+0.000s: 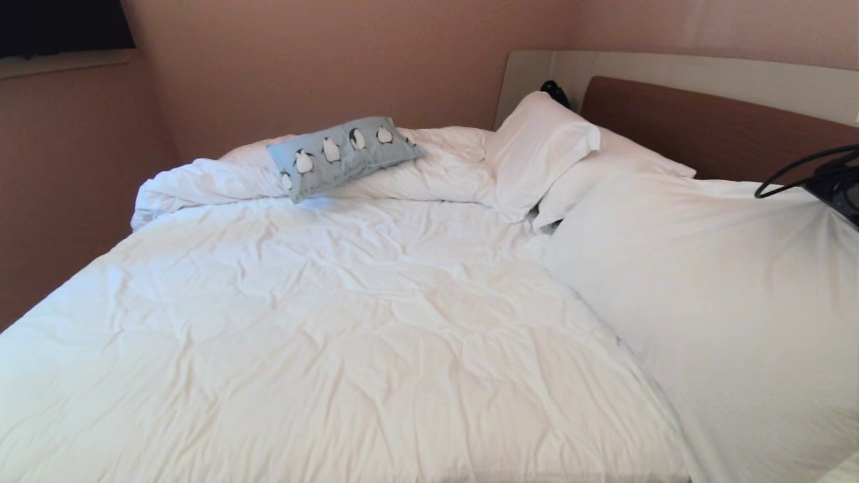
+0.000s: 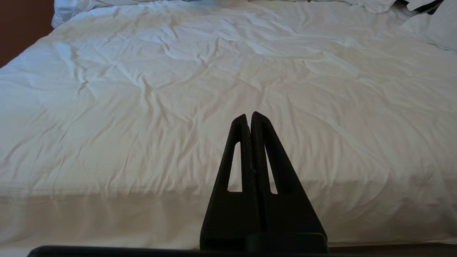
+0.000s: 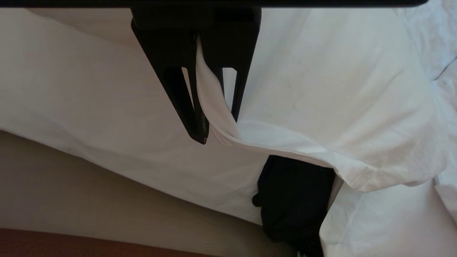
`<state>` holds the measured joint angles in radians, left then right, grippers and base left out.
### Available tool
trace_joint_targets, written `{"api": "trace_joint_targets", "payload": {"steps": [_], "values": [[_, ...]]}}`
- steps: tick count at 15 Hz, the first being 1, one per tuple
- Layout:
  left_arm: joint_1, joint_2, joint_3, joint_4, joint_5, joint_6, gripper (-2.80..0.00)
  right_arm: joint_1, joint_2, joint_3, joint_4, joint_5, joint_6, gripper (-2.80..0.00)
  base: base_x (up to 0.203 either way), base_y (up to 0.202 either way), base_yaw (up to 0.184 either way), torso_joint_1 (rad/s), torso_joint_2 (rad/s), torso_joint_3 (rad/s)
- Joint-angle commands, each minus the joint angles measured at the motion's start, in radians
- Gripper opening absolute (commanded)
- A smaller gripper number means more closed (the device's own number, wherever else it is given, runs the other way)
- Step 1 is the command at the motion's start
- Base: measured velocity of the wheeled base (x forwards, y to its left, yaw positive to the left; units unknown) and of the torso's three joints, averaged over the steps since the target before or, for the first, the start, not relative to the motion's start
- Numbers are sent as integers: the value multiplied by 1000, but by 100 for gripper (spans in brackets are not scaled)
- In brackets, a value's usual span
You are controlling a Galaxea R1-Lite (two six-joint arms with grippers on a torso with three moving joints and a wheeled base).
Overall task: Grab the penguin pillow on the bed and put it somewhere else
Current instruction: Place the pillow at the bedside
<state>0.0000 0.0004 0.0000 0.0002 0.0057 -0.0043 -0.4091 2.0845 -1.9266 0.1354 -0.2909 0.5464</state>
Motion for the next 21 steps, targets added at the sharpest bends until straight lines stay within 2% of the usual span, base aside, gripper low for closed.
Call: {"api": "trace_joint_targets", "payload": {"steps": [1, 6, 7, 8, 15, 18, 21], "values": [[0, 0, 0, 0, 0, 0, -280, -11, 13, 0, -3, -1, 1, -280, 0, 0, 0, 0, 0, 0], [0, 0, 0, 0, 0, 0, -280, -17, 23, 3, -2, -1, 0, -280, 0, 0, 0, 0, 0, 0], [0, 0, 0, 0, 0, 0, -280, -19, 26, 2, -3, -1, -1, -253, 0, 0, 0, 0, 0, 0], [0, 0, 0, 0, 0, 0, -280, -20, 28, 1, -3, 0, -7, 0, 0, 0, 0, 0, 0, 0], [0, 0, 0, 0, 0, 0, -280, -16, 15, 14, 0, -1, -11, 0, 0, 0, 0, 0, 0, 0], [0, 0, 0, 0, 0, 0, -280, 31, 1, 62, -10, -49, -41, 0, 0, 0, 0, 0, 0, 0], [0, 0, 0, 0, 0, 0, -280, 83, -23, 138, -91, -75, -84, 0, 0, 0, 0, 0, 0, 0]]}}
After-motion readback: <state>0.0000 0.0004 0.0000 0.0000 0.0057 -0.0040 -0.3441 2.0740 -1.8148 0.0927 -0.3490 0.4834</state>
